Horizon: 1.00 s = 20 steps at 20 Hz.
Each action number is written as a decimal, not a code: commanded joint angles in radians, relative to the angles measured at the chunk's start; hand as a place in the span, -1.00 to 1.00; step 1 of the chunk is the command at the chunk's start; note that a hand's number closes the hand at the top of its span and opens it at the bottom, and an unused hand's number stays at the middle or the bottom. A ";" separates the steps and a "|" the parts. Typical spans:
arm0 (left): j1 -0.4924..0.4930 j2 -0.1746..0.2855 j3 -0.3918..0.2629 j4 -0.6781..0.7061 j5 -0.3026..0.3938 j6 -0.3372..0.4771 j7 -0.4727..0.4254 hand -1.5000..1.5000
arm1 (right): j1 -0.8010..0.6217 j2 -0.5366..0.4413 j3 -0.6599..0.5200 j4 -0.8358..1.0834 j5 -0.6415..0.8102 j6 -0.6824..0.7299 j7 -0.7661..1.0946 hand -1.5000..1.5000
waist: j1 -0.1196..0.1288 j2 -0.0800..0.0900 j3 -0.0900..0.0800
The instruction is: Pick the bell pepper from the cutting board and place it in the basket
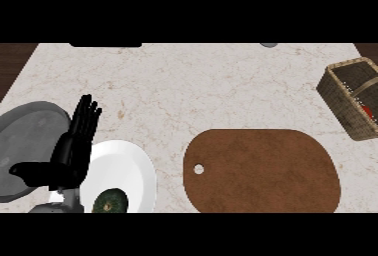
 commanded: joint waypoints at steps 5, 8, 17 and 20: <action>-0.008 -0.020 0.006 0.020 -0.025 0.011 -0.005 0.00 | 0.002 -0.025 -0.117 -0.015 -0.100 -0.036 -0.026 -1.00 | -0.011 -0.004 -0.001; 0.019 -0.040 -0.010 0.041 -0.026 -0.003 -0.054 0.00 | -0.070 -0.110 -0.165 0.094 -0.122 -0.011 -0.039 -1.00 | 0.001 0.001 0.000; -0.007 -0.007 0.029 0.016 -0.018 -0.027 -0.031 0.00 | -0.136 -0.265 -0.270 0.313 -0.186 0.033 0.025 -1.00 | 0.006 0.006 0.001; 0.035 -0.060 -0.044 -0.059 -0.056 0.014 0.000 0.00 | -0.175 -0.359 -0.302 0.369 -0.223 0.120 0.070 -1.00 | 0.011 0.003 0.002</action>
